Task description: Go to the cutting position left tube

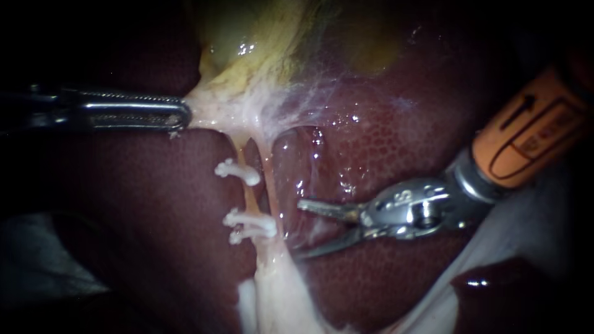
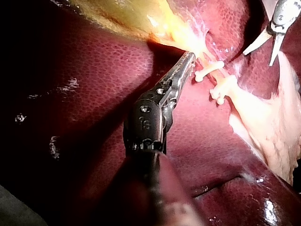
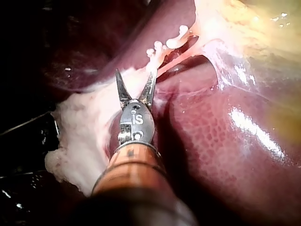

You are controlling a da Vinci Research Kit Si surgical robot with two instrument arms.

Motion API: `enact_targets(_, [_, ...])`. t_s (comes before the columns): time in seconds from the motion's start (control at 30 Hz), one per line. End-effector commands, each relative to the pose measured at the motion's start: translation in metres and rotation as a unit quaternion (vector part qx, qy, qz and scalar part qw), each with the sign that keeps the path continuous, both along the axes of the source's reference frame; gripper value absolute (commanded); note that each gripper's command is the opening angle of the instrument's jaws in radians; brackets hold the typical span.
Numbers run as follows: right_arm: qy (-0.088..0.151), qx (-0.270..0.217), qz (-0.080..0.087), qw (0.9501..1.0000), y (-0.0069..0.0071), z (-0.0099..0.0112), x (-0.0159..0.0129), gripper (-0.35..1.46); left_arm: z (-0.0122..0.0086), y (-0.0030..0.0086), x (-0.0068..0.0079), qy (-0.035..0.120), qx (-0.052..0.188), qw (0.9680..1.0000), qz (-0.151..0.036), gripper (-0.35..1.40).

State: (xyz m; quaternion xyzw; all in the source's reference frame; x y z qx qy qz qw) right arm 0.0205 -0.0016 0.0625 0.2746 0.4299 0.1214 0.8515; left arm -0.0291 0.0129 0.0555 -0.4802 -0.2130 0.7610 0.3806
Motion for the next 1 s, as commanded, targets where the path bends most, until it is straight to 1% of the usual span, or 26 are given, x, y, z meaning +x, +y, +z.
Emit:
enact_targets(0.03, [0.0,0.004,0.0,1.0,-0.0001,0.0003,0.0004,1.37,-0.0001,0.0,0.0,0.0,0.0,1.0,0.001,-0.35])
enact_targets(0.13, [0.007,0.015,0.003,0.9999,0.0,0.0011,0.0017,1.37,-0.0001,-0.0001,0.0,0.0,0.0,1.0,0.0,-0.35])
enact_targets(0.27, [0.01,0.022,0.005,0.9997,0.0005,0.0025,0.0029,1.37,-0.0002,-0.0001,-0.0001,0.0,0.0,1.0,0.0,-0.35])
enact_targets(0.43, [0.008,0.027,0.009,0.9996,0.0008,0.0044,0.0036,1.37,-0.0002,-0.0001,-0.0001,0.0,0.0,1.0,0.0,-0.35])
enact_targets(0.63, [0.008,0.037,0.006,0.9993,0.0009,0.0065,0.0036,1.37,-0.0002,-0.0002,-0.0001,0.0,0.0,1.0,0.0,-0.35])
enact_targets(0.7, [0.01,0.038,0.002,0.9992,0.0011,0.0071,0.0035,1.37,-0.0002,-0.0002,-0.0002,0.0,0.0,1.0,0.0,-0.35])
enact_targets(0.83, [0.016,0.038,-0.008,0.9991,0.0015,0.0078,0.0035,1.35,-0.0002,-0.0002,-0.0002,0.0,0.0,1.0,0.0,-0.35])
enact_targets(1.0, [0.026,0.038,-0.009,0.9989,0.0019,0.0084,0.0036,1.35,-0.0002,-0.0002,-0.0002,-0.001,0.0,1.0,0.001,-0.35])
